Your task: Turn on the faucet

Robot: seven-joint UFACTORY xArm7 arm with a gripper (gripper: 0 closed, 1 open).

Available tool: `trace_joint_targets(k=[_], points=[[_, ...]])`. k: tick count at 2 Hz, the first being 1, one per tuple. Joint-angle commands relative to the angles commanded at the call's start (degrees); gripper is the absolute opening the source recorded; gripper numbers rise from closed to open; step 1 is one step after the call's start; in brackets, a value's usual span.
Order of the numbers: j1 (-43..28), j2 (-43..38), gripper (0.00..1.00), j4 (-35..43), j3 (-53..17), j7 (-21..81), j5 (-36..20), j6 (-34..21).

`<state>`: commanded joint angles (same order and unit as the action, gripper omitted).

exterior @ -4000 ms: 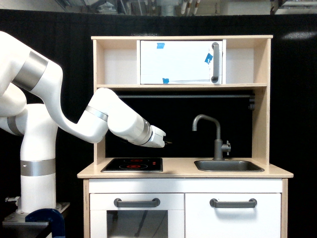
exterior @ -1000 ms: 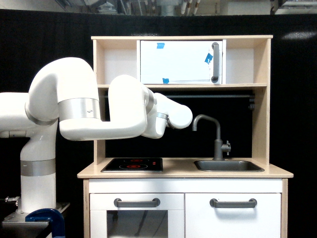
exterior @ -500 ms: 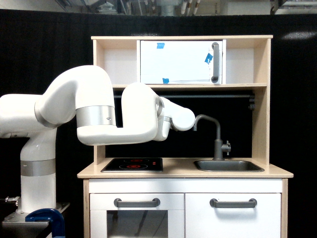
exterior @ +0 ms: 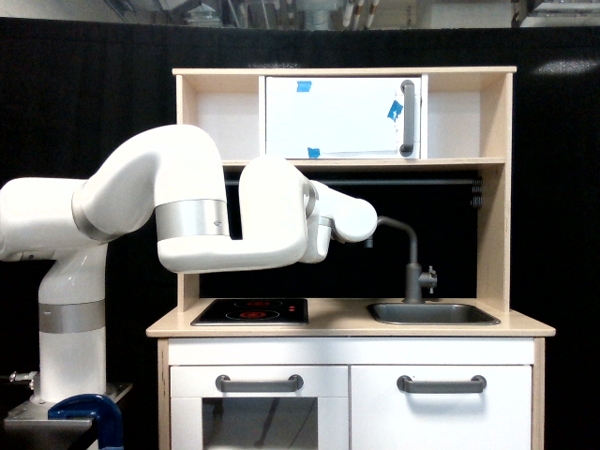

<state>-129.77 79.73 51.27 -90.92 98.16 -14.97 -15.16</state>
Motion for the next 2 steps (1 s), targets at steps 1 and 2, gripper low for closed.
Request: trace_joint_targets(k=[1,2], points=[[-0.53,1.57,1.0,0.76,-1.38,-0.01,2.03,-0.2],[-1.1,2.01,1.0,6.01,-2.18,-1.98,4.65,-4.84]])
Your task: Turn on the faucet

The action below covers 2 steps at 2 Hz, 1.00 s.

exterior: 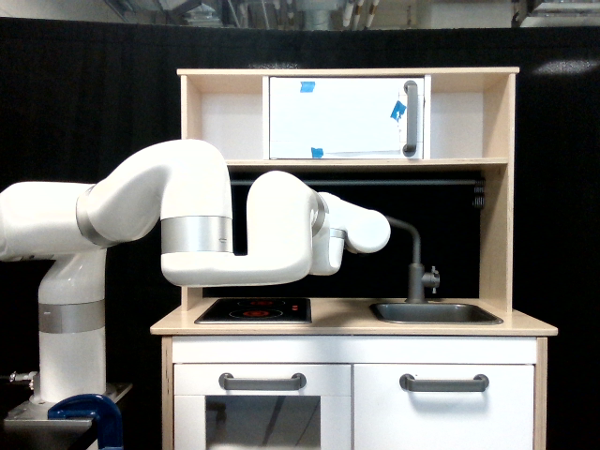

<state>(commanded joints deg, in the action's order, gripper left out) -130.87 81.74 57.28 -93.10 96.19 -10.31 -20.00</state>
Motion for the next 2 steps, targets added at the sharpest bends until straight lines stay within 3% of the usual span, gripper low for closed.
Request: trace_joint_targets(k=[1,2], points=[[1.8,0.95,1.0,2.74,-0.56,-1.47,2.68,-4.43],[1.15,1.78,1.0,11.6,-0.78,-3.77,5.48,-12.53]])
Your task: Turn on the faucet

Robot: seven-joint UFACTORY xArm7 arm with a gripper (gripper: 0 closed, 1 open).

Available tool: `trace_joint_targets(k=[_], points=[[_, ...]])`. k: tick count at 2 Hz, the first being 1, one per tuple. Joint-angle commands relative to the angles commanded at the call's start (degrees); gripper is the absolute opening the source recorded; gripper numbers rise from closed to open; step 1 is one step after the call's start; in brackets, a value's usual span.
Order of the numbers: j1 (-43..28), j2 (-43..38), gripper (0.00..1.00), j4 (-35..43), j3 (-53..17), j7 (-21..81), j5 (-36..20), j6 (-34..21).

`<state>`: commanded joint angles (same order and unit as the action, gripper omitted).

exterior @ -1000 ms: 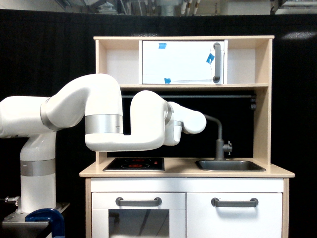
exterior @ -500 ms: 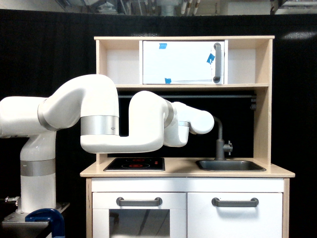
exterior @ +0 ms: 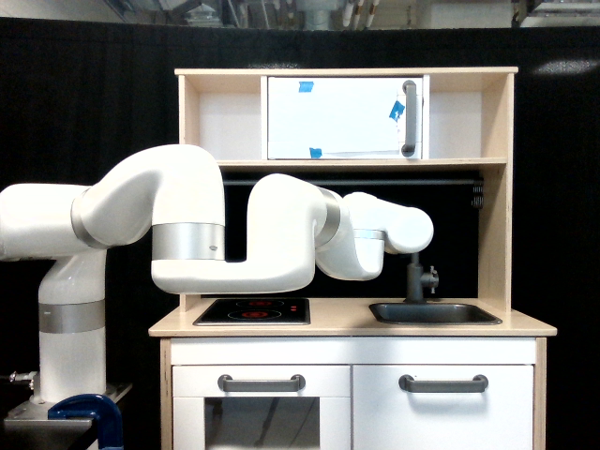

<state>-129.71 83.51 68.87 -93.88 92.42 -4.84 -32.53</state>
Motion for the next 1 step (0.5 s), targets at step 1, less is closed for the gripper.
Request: trace_joint_targets(k=[1], points=[[-2.34,1.29,1.0,9.16,-0.17,-1.4,2.2,-6.71]])
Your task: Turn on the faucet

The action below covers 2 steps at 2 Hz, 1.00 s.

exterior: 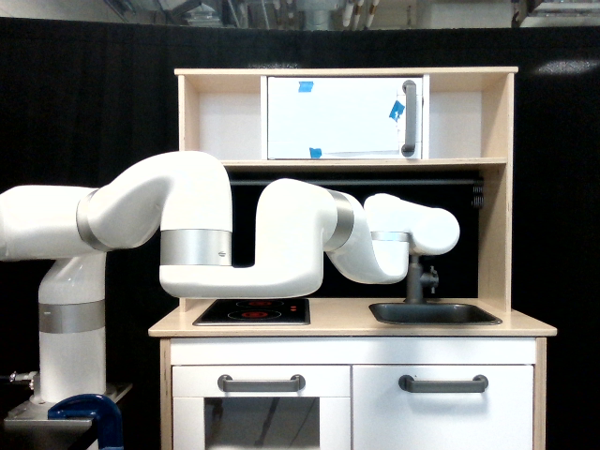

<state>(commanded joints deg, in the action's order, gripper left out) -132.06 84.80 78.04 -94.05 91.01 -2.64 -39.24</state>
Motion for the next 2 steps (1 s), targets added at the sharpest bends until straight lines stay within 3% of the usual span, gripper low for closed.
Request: trace_joint_targets(k=[1,2], points=[[-0.42,0.92,1.0,2.36,0.24,-0.77,1.41,-1.87],[13.18,0.94,1.0,-8.25,1.85,-1.93,2.81,-4.79]])
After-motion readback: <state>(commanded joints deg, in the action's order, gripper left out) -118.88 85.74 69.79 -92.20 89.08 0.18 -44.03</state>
